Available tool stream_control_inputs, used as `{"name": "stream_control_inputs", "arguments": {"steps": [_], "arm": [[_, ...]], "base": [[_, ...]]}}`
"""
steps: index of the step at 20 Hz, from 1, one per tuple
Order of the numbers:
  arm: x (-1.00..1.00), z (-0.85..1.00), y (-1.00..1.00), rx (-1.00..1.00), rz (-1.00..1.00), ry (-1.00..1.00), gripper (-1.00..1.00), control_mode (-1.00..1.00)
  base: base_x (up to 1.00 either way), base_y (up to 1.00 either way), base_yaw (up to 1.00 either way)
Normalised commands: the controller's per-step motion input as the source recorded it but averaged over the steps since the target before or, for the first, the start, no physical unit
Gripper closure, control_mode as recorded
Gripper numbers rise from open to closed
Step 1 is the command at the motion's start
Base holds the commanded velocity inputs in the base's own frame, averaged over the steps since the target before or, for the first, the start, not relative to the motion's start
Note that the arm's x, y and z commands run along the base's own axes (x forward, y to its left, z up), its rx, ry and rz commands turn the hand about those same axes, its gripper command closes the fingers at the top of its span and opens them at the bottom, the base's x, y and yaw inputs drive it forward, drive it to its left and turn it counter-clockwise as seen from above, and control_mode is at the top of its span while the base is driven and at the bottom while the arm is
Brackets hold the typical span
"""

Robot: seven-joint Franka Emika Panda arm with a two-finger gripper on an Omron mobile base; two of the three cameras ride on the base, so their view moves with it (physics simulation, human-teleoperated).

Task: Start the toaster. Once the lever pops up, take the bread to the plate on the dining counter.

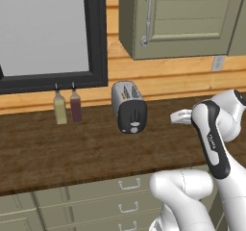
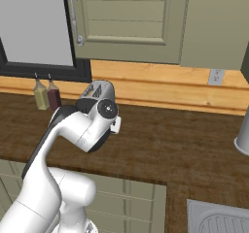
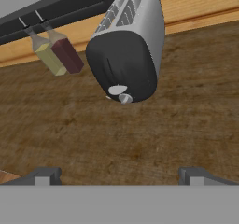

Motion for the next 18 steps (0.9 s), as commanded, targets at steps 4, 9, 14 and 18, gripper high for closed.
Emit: {"name": "stream_control_inputs", "arguments": {"steps": [4, 9, 14, 18], "arm": [[0.0, 0.0, 0.0, 0.0, 0.0, 0.0, -1.0, -1.0], [0.0, 0.0, 0.0, 0.0, 0.0, 0.0, -1.0, -1.0], [0.0, 0.0, 0.0, 0.0, 0.0, 0.0, -1.0, -1.0], [0.0, 0.0, 0.0, 0.0, 0.0, 0.0, -1.0, -1.0]], "base": [[0.0, 0.0, 0.0], [0.0, 0.0, 0.0], [0.0, 0.0, 0.0], [0.0, 0.0, 0.0]]}}
